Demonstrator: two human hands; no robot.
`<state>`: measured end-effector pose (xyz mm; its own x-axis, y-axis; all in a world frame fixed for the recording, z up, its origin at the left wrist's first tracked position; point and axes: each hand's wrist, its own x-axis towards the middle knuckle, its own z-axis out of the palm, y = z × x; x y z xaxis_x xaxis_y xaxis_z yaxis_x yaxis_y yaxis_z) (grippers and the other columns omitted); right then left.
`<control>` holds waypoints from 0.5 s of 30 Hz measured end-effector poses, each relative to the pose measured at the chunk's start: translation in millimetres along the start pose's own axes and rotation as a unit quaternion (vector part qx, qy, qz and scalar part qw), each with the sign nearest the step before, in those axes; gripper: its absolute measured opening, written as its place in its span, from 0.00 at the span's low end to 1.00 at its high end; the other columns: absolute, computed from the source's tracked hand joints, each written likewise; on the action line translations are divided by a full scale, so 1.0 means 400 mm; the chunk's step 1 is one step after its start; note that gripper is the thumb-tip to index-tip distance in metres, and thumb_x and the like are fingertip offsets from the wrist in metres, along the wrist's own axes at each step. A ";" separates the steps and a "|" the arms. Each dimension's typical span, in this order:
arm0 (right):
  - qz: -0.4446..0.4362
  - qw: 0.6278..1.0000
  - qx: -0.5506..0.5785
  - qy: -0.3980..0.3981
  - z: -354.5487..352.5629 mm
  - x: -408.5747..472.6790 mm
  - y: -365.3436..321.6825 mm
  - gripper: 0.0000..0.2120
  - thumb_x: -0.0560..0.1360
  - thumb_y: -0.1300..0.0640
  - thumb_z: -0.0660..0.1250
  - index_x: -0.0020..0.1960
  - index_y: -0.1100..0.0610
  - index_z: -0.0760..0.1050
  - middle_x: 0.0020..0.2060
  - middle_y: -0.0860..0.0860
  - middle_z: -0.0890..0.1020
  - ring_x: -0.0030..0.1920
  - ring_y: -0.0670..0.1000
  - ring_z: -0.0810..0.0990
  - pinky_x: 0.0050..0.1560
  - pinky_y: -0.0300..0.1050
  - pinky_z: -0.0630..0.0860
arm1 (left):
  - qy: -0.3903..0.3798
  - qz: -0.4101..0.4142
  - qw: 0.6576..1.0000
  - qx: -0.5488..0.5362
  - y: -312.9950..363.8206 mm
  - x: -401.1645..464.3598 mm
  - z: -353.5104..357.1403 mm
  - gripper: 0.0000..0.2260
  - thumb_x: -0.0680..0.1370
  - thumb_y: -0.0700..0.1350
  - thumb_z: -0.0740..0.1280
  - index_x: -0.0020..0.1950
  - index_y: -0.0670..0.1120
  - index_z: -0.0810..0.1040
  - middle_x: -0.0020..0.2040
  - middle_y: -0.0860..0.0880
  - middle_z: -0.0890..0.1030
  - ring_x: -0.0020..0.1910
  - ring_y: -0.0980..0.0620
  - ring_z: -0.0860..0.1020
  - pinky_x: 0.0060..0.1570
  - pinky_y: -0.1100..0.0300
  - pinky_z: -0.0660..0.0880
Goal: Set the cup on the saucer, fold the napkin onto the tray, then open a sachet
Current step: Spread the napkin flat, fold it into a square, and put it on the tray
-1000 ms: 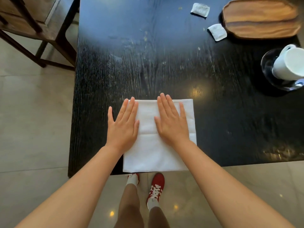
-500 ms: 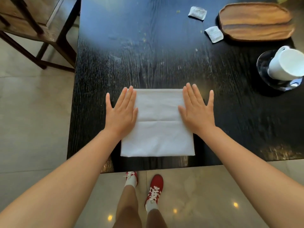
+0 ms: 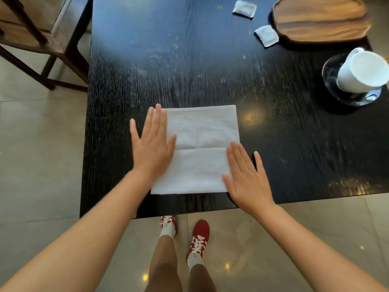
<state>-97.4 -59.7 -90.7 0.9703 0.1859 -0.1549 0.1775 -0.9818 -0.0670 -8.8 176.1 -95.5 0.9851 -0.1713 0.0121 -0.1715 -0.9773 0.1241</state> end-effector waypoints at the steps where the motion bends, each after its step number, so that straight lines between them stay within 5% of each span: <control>1: 0.002 1.000 -0.002 -0.002 0.002 0.001 -0.003 0.30 0.78 0.45 0.46 0.75 0.58 0.45 0.74 0.52 0.50 0.75 0.47 0.42 0.71 0.56 0.45 | 0.008 0.027 0.999 -0.017 0.038 -0.025 -0.008 0.28 0.79 0.56 0.45 0.76 0.44 0.50 0.77 0.46 0.51 0.76 0.49 0.49 0.70 0.40 0.40; 5: 0.008 1.000 0.001 -0.007 0.008 0.003 -0.002 0.30 0.77 0.45 0.46 0.75 0.58 0.45 0.75 0.52 0.49 0.74 0.45 0.38 0.72 0.57 0.44 | -0.045 0.163 0.985 -0.040 0.164 -0.131 0.015 0.26 0.80 0.58 0.42 0.76 0.50 0.50 0.77 0.47 0.50 0.76 0.50 0.48 0.71 0.40 0.45; 15: 0.002 1.000 -0.003 0.003 0.005 0.000 0.000 0.30 0.77 0.45 0.47 0.74 0.58 0.48 0.74 0.52 0.52 0.74 0.48 0.49 0.71 0.55 0.40 | -0.103 0.077 0.991 0.027 -0.008 -0.207 0.014 0.28 0.79 0.58 0.39 0.76 0.45 0.51 0.76 0.47 0.53 0.75 0.51 0.48 0.72 0.44 0.43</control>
<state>-97.7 -59.6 -92.8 0.9719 0.1820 -0.1490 0.1747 -0.9827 -0.0611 -89.7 192.7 -102.4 0.9253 -0.3355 -0.1770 -0.3257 -0.9418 0.0828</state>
